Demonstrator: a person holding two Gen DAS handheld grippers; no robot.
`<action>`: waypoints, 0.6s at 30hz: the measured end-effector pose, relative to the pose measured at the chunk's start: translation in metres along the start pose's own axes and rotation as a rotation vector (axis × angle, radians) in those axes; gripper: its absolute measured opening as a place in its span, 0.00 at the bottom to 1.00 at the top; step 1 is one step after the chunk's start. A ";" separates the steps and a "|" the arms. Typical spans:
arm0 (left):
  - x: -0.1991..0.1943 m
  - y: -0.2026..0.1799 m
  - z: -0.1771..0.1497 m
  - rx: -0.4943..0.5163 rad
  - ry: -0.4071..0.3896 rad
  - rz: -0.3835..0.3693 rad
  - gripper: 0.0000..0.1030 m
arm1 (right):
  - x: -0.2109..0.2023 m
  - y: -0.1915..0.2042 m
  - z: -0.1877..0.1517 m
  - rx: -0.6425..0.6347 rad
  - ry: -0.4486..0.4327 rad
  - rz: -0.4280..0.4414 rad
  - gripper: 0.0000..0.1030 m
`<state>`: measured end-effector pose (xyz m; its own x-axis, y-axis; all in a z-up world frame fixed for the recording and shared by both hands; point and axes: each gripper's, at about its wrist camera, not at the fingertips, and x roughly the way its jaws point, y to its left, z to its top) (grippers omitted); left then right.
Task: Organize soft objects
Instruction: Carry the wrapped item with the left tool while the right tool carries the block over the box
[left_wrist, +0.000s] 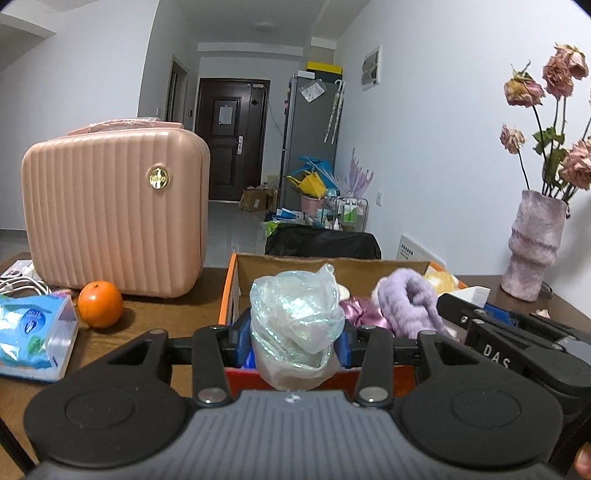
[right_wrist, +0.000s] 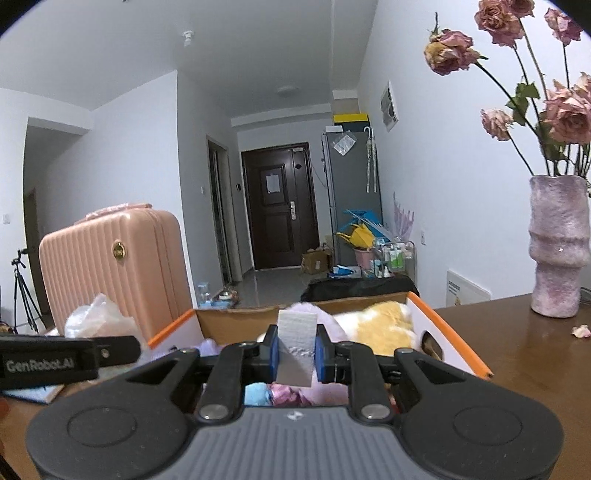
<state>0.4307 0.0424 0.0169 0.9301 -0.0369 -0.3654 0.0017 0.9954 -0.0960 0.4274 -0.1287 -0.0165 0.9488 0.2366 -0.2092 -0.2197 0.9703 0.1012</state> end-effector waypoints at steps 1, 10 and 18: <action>0.003 0.000 0.002 -0.003 -0.003 0.001 0.42 | 0.005 0.001 0.002 0.003 -0.004 0.003 0.18; 0.032 0.009 0.017 -0.036 -0.017 0.025 0.42 | 0.041 0.010 0.011 0.006 -0.006 0.038 0.18; 0.056 0.014 0.027 -0.046 -0.021 0.034 0.42 | 0.069 0.015 0.019 0.005 -0.009 0.049 0.18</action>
<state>0.4930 0.0564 0.0199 0.9368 -0.0004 -0.3499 -0.0467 0.9909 -0.1262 0.4937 -0.0989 -0.0112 0.9391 0.2829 -0.1950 -0.2644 0.9574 0.1159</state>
